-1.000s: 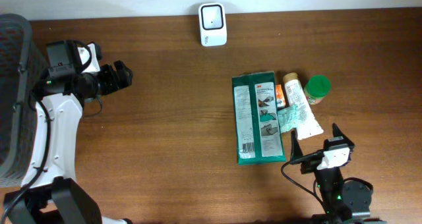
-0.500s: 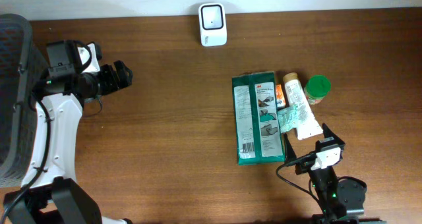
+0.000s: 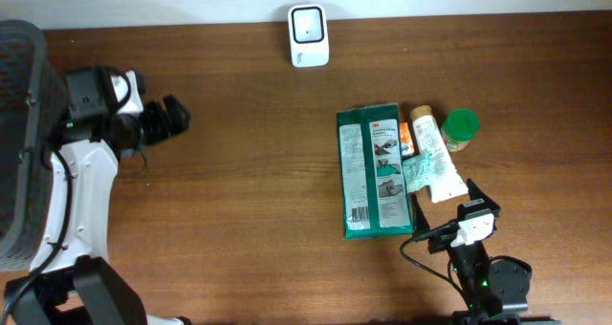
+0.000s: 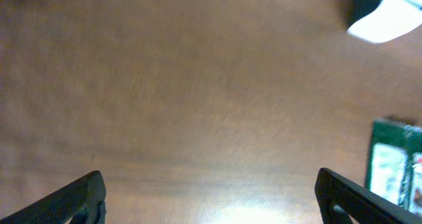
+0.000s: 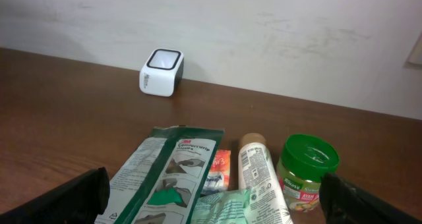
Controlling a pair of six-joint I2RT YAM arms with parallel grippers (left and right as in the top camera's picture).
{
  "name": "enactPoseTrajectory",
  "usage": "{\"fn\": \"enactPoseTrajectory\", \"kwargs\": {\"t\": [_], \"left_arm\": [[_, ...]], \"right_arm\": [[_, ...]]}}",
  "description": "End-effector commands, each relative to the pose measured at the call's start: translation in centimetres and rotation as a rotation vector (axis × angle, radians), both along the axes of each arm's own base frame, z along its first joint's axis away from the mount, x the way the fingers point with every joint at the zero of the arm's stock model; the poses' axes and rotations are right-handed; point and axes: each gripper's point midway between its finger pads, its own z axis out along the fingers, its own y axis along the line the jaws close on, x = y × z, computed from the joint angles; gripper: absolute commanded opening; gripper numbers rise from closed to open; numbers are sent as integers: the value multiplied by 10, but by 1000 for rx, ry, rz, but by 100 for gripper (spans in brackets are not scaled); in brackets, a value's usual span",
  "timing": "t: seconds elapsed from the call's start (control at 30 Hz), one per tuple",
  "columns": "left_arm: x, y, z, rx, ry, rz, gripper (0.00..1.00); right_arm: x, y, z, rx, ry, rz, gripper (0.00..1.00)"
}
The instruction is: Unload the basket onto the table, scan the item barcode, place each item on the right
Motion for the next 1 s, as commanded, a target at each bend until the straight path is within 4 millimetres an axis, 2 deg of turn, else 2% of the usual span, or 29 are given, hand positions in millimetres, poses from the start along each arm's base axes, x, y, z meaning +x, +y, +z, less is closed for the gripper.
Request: {"fn": "enactPoseTrajectory", "kwargs": {"t": [0.0, 0.13, 0.17, 0.23, 0.27, 0.3, 0.37, 0.43, 0.53, 0.6, 0.67, 0.83, 0.97], "left_arm": [[-49, -14, -20, -7, 53, -17, 99], [-119, 18, -47, 248, 123, 105, 99], [-139, 16, -51, 258, 110, 111, 99], [-163, 8, -56, 260, 102, 100, 99], [-181, 1, -61, 257, 123, 82, 99], [-190, 2, -62, 283, 110, 85, 99], [-187, 5, -59, 331, -14, 104, 99], [-172, 1, -51, 349, -180, 101, 99], [-152, -25, -32, 477, -498, -126, 99], [-151, -30, -24, 518, -610, -148, 99], [-153, -30, -24, 546, -691, -143, 99], [-158, -30, -27, 596, -758, -156, 99], [-156, -30, -7, 648, -876, -145, 99]], "right_arm": [[0, 0, -2, -3, -1, 2, 98], [0, 0, -2, -3, -2, 2, 98], [0, 0, -2, -3, -2, 2, 98], [0, 0, -2, -3, -2, 2, 98], [0, 0, -2, -3, -2, 2, 98], [0, 0, -2, -3, -1, 2, 98], [0, 0, -2, -3, -2, 2, 98], [0, 0, -2, -3, -2, 2, 98], [0, 0, -2, -3, -2, 2, 98], [0, 0, -2, -3, -2, 2, 98], [0, 0, -2, -3, -2, 2, 98], [0, 0, -2, -3, -2, 2, 98], [0, 0, -2, -3, -2, 2, 98]]}}
